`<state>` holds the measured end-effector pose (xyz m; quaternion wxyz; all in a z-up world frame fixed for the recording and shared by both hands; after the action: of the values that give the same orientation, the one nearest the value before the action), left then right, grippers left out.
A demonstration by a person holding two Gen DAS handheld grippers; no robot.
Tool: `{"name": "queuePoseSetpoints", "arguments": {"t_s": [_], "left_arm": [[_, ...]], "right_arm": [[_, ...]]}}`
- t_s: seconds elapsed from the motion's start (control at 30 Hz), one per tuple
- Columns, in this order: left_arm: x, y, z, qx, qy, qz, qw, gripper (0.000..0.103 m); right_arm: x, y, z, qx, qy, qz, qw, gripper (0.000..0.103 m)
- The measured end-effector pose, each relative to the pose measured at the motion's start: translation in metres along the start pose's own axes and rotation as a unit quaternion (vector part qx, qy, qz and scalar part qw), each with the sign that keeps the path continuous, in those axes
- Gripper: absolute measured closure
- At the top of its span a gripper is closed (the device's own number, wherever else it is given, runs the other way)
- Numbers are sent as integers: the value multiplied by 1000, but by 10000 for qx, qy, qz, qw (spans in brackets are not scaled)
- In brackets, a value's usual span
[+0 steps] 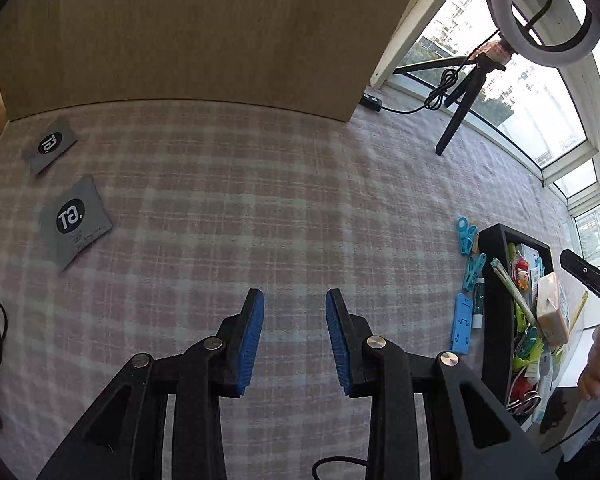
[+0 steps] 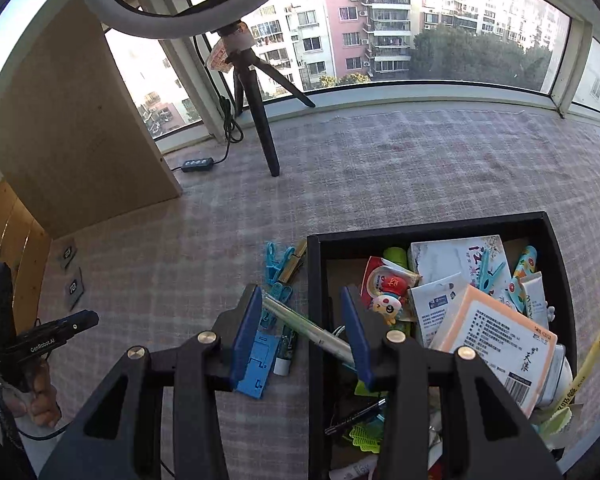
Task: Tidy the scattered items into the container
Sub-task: 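Move the right tool to the blue clothespin while the left moves toward the grey sachets, then close the right tool on the blue clothespin while the left lowers onto a grey sachet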
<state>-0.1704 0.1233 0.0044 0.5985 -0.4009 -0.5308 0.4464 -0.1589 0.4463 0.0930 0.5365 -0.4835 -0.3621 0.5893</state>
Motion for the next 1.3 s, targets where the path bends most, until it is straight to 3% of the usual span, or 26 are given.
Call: {"name": "queuePoseSetpoints", "arguments": {"t_s": [0.23,0.43,0.63,0.77,1.17,1.3], "left_arm": [[-66,-10,8,70,-401,202,9990,74],[-73,-3,7,4,-348,140,9993,74],[-62,14,11,-83,-342,7,9994,74],[-66,13,18,-66,-244,126,9996,74],[-121,3,34,39,-379,424,9984,71],[-134,3,43,100,-249,341,9991,59]], "right_arm": [[-36,58,22,-703,-79,328,9970,62],[-37,103,32,-1282,-115,144,9916,62],[-27,116,38,-1385,-25,-141,9903,64],[-27,126,43,-1482,-46,-227,9887,65],[-13,156,44,-1802,163,-309,9830,66],[-14,157,48,-1781,227,-345,9832,66]]}}
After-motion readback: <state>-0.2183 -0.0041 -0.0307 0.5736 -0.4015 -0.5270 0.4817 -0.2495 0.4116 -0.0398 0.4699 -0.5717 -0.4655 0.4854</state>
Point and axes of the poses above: each gripper's, at about its wrist camera, not at the fingertips, and y roughly the way its jaws point, x to its right, z to its top, the point moved 9 cm from there along y, roughly the way its jaws point, and after that the axes turned 12 degrees about -x, right-handed, at the moved point
